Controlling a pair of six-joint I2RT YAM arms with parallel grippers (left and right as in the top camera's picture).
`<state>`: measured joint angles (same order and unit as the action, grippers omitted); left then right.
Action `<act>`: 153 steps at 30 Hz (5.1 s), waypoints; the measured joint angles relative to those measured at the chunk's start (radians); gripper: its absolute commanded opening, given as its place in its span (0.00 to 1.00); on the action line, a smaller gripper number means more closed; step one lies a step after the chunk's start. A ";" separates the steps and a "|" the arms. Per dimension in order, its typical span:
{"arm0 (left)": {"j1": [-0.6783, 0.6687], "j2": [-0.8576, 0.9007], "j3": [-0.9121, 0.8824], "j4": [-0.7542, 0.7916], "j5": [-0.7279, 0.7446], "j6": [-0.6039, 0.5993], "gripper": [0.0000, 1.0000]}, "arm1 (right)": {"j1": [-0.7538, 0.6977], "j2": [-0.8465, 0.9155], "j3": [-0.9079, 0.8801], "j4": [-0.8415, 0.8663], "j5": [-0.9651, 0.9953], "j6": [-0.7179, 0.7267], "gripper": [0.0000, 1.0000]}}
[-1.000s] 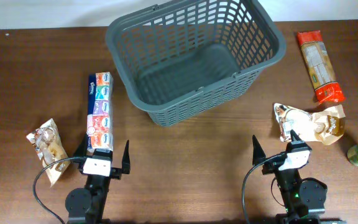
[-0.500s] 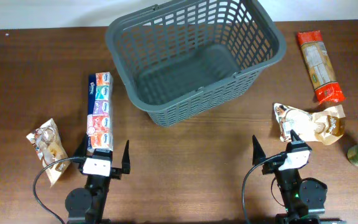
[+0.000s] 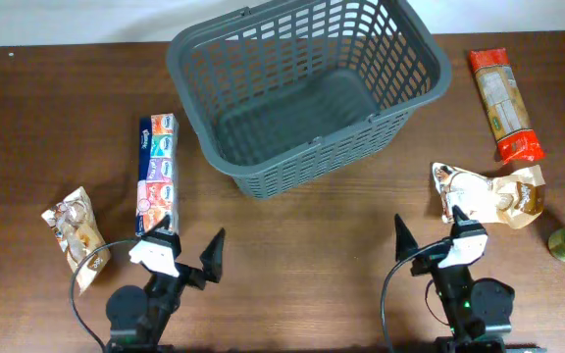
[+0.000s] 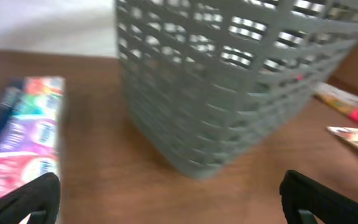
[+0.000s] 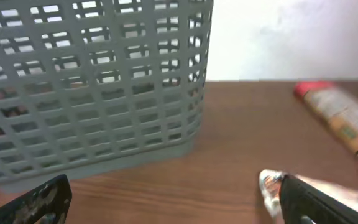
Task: Pack container
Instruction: 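Move both grippers toward the rim of the grey basket, then close both grippers on opposite rims of the grey basket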
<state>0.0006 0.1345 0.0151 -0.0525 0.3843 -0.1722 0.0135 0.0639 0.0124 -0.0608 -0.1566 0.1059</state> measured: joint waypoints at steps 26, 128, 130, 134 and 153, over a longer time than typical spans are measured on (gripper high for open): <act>0.000 0.023 0.006 -0.028 0.266 -0.119 0.99 | 0.000 0.552 1.036 -0.891 0.277 0.026 0.98; -0.768 1.448 2.192 -1.635 -0.230 0.170 1.00 | 0.000 1.722 2.346 -1.418 -0.213 0.000 0.99; -0.795 1.448 2.182 -1.634 -0.225 0.170 0.99 | 0.000 1.722 2.346 -1.417 -0.217 0.000 0.99; -0.838 1.448 2.180 -1.635 -0.211 0.169 0.99 | 0.000 1.721 2.346 -1.415 -0.227 0.000 0.99; -0.842 1.448 2.180 -1.635 -0.129 0.159 0.08 | 0.000 1.721 2.346 -1.387 -0.225 0.000 0.65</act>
<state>-0.8417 1.5822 2.1952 -1.6871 0.2554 -0.0128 0.0135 1.7851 2.3581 -1.4483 -0.3820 0.1055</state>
